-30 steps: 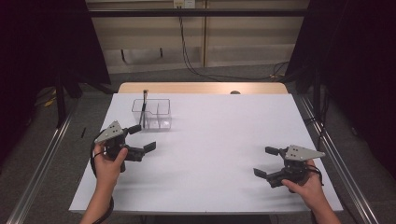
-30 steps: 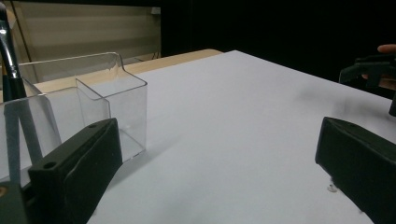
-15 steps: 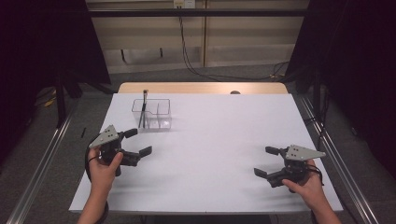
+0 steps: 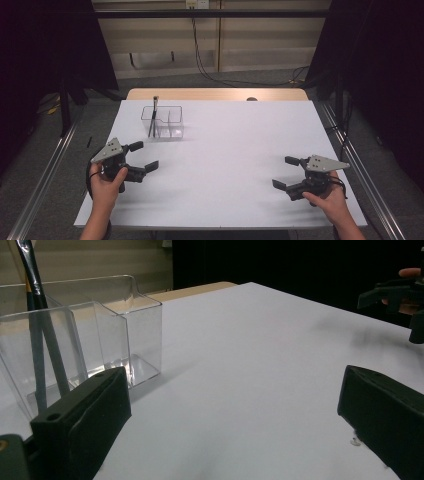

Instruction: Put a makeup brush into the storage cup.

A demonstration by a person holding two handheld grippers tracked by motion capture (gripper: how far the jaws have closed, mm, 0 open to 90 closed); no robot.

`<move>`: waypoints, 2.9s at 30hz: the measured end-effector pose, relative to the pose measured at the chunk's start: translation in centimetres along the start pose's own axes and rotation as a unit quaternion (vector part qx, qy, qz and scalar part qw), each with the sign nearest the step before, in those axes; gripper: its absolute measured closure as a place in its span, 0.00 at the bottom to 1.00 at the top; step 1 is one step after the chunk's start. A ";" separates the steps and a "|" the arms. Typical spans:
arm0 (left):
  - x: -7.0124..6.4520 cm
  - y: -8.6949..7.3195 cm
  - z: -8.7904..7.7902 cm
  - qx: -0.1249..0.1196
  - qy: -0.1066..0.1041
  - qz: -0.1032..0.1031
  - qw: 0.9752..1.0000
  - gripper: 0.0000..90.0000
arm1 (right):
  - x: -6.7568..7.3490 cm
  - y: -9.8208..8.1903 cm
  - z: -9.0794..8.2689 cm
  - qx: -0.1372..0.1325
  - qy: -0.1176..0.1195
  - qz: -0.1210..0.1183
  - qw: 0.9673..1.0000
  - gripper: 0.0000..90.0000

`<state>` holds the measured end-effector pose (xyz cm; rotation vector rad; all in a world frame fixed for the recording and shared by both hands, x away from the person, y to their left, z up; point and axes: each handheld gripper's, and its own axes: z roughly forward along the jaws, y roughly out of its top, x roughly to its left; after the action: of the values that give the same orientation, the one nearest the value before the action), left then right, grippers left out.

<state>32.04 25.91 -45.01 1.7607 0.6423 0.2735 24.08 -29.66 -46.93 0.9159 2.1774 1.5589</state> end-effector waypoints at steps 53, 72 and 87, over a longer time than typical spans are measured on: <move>-0.8 -1.8 -2.0 0.030 0.007 0.024 0.999 0.01 | -0.3 0.1 0.1 -0.008 -0.005 0.004 1.000 0.01; -0.7 -2.4 -2.4 0.029 0.009 0.023 0.999 0.01 | -0.5 0.2 0.0 -0.014 -0.008 0.006 1.000 0.01; -0.9 -2.2 -2.9 0.022 0.013 0.031 0.999 0.01 | -0.5 0.2 0.0 -0.013 -0.009 0.005 1.000 0.01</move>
<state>29.22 28.12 -46.12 1.8251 0.6169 0.3274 24.57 -29.94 -46.78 0.9299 2.1376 1.5735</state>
